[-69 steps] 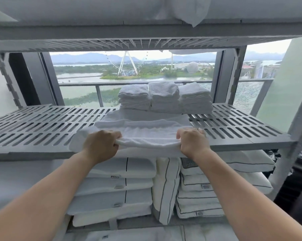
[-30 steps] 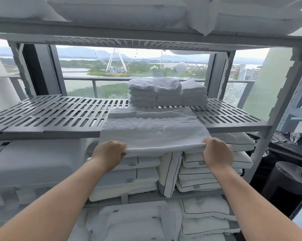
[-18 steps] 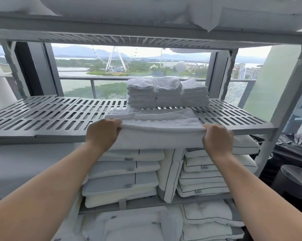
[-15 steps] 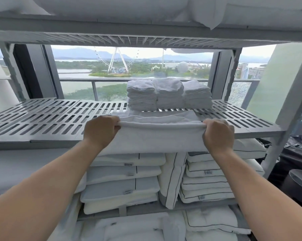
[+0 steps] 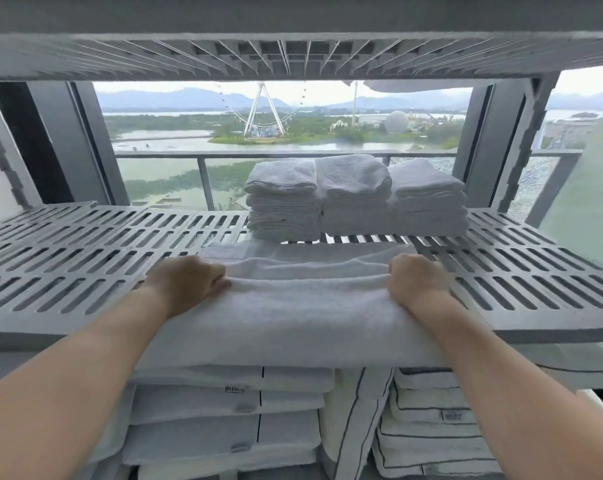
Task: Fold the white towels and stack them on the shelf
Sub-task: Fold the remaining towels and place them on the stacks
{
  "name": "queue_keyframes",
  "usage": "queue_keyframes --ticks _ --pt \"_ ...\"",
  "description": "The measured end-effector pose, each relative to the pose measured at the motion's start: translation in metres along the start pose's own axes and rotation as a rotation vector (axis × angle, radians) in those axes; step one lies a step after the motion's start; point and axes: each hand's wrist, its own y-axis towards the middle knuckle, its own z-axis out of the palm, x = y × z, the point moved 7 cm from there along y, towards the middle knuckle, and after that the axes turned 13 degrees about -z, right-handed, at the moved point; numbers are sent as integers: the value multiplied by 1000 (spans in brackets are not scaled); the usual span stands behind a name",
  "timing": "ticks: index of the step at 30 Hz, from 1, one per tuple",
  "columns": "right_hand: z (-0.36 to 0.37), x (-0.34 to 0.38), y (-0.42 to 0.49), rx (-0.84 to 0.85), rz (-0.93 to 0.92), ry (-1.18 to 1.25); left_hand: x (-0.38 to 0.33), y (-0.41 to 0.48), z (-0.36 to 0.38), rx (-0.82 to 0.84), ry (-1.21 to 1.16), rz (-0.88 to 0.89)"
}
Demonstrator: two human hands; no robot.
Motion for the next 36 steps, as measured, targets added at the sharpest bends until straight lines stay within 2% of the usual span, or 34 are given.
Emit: queue_keyframes --ticks 5,7,10,15,18,22,25,27,31,36 --pt "5 -8 9 -38 63 -61 12 10 -10 -271 -7 250" --pt "7 -7 11 -3 70 -81 11 10 -7 -275 2 320" --pt "7 -3 15 -2 88 -88 12 8 0 -289 -89 322" --pt "-6 20 26 -165 45 18 0 20 1 -312 -250 244" --pt "1 31 24 -186 12 57 -14 17 3 -327 -245 337" --pt "6 31 22 -158 22 -41 -10 20 5 -350 -173 385" --pt "6 28 27 -82 70 -95 -2 36 5 -375 -213 271" --pt "-2 27 31 -131 105 -102 4 55 7 -343 -309 127" --pt "-22 33 49 -283 67 -10 9 91 28 -151 -417 -93" --pt "-15 32 93 -160 10 57 19 121 58 61 -321 -199"
